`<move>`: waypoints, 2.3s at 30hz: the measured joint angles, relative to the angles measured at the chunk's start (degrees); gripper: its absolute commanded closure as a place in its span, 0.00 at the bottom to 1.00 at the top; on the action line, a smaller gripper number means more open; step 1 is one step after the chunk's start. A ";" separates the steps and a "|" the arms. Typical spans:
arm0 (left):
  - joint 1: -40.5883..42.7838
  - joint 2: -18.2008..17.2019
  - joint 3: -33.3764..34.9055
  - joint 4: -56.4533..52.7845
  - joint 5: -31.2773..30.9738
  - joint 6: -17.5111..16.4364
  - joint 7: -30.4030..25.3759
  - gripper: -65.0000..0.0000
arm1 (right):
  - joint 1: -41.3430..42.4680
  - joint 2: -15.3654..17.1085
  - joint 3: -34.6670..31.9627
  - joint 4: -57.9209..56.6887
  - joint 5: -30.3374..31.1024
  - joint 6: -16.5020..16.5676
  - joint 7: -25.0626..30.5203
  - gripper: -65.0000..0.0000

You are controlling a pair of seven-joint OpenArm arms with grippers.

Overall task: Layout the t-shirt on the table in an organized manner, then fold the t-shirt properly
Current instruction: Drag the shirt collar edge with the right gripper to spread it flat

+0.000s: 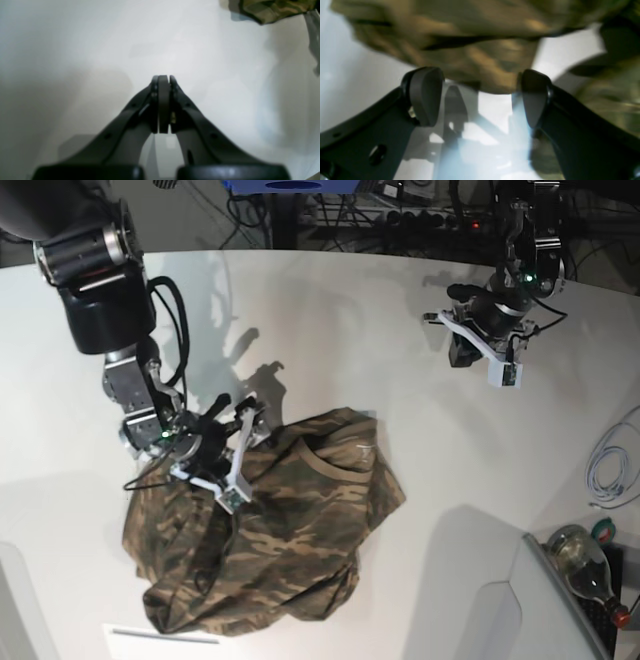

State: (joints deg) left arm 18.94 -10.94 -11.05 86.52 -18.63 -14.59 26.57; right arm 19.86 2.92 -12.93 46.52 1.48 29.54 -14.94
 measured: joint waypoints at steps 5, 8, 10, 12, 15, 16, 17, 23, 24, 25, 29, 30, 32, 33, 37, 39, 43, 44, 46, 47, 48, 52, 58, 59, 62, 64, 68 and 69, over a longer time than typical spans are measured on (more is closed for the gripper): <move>0.90 0.00 -0.04 0.00 0.02 0.02 0.02 1.00 | 2.95 -0.31 -0.46 -7.45 0.46 -3.17 2.71 0.67; 0.87 0.04 -0.04 0.00 0.00 0.00 -0.04 1.00 | 0.76 -0.26 -0.39 -5.40 0.83 -3.34 2.67 1.00; 0.76 0.00 -0.04 0.00 -0.04 0.00 -0.26 1.00 | -3.37 -0.31 -0.42 1.33 0.66 -3.63 -1.46 0.98; 0.79 0.00 -0.11 0.00 0.28 -0.02 -0.11 1.00 | -8.24 -0.28 -0.48 10.21 0.42 -3.61 -7.85 1.00; 0.76 -0.22 -0.17 0.00 0.37 0.00 -0.02 1.00 | -17.16 -0.39 -0.63 22.93 0.00 -3.45 -13.53 1.00; 0.63 -0.15 -0.15 -0.02 0.39 0.02 -0.04 1.00 | -19.32 -0.37 -0.72 26.34 0.04 -3.37 -15.04 1.00; 0.44 -0.17 -0.15 -0.02 0.37 -0.02 -0.13 1.00 | -21.44 -0.42 -1.60 29.68 -0.26 -3.61 -16.48 1.00; 0.20 -0.37 -0.17 0.00 0.26 0.00 0.00 1.00 | -28.92 -1.53 -10.32 43.52 0.79 -3.67 -23.21 0.88; 0.24 -0.50 -0.22 0.00 0.24 0.00 -0.02 1.00 | -29.83 -1.73 -10.95 45.70 0.59 -3.52 -25.97 0.77; 0.20 -0.72 -0.22 0.00 0.24 -0.02 -0.04 1.00 | -30.75 -1.70 -10.93 48.33 0.68 -3.37 -27.91 0.64; 0.20 -1.79 -0.50 0.00 0.24 0.02 -0.22 1.00 | -33.05 -1.07 -6.82 58.38 0.28 -3.63 -31.61 0.19; 0.33 -1.66 -1.44 0.00 0.22 -0.07 -0.17 1.00 | -33.27 -0.98 -5.92 59.28 -0.04 -3.63 -31.65 0.18; 0.74 -1.03 -4.26 0.00 0.24 -0.44 -0.17 1.00 | -33.18 -1.05 -4.13 58.49 0.26 -3.56 -31.69 0.19; 0.79 -0.92 -5.53 0.00 0.24 -0.39 -0.11 1.00 | -33.05 -1.38 -2.29 57.40 1.18 -3.37 -31.95 0.19; 2.25 -1.36 -9.49 0.02 0.22 0.00 -0.24 1.00 | -29.86 -3.34 5.55 49.35 2.08 -3.61 -32.02 0.18; 2.86 -1.07 -10.49 0.00 0.20 -0.07 -0.09 1.00 | -29.79 -5.25 10.97 47.67 8.96 -3.58 -29.59 0.18; 4.33 -1.03 -13.60 0.02 -0.02 -0.39 -0.22 1.00 | -29.40 -5.22 12.90 45.97 14.12 -3.43 -30.32 0.18; 4.74 -1.01 -14.29 0.02 0.02 -0.22 -0.22 1.00 | -29.42 -5.14 12.90 45.97 15.93 -3.45 -30.21 0.18; 5.05 -0.94 -15.45 -0.02 0.00 -0.31 0.07 1.00 | -29.33 -5.60 12.87 45.77 18.18 -3.48 -30.12 0.18; 5.01 -0.94 -15.98 -0.02 0.09 -0.28 0.11 1.00 | -29.20 -5.95 12.81 45.18 18.95 -3.50 -30.08 0.19; 4.98 -1.01 -16.39 0.00 0.00 -0.31 -0.24 1.00 | -28.92 -6.05 12.72 44.26 19.34 -3.50 -30.03 0.19; 5.25 -1.09 -16.48 0.00 0.00 -0.44 -0.20 1.00 | -25.75 -5.79 10.58 37.09 19.17 -3.61 -30.14 0.19; 5.51 -0.48 -16.13 0.07 0.00 -0.39 -0.22 1.00 | -26.21 -6.21 9.27 36.09 21.16 -3.61 -30.51 0.74; 5.53 -0.31 -16.06 0.07 0.00 -0.42 -0.22 1.00 | -26.56 -6.10 9.27 37.53 22.60 -3.65 -31.87 0.94; 5.57 0.00 -15.47 0.09 -0.02 -0.42 -0.20 1.00 | -26.88 -6.08 9.29 44.26 27.08 -4.31 -39.76 0.94; 5.55 -0.17 -14.25 0.09 -0.02 -0.28 -0.22 1.00 | -26.71 -6.12 9.46 50.38 29.66 -4.07 -43.98 0.99; 5.38 -0.04 -13.22 0.42 0.04 -0.42 -0.15 1.00 | -21.75 -6.64 9.60 57.00 31.32 -3.80 -48.33 1.00; 5.46 -0.11 -12.94 0.68 0.04 -0.39 -0.11 1.00 | -20.00 -6.71 9.62 56.59 31.23 -3.78 -48.65 1.00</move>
State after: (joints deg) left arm 24.40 -11.05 -23.99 87.20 -18.59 -14.98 26.46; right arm -0.14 -3.79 -3.31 103.11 32.71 25.76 -63.59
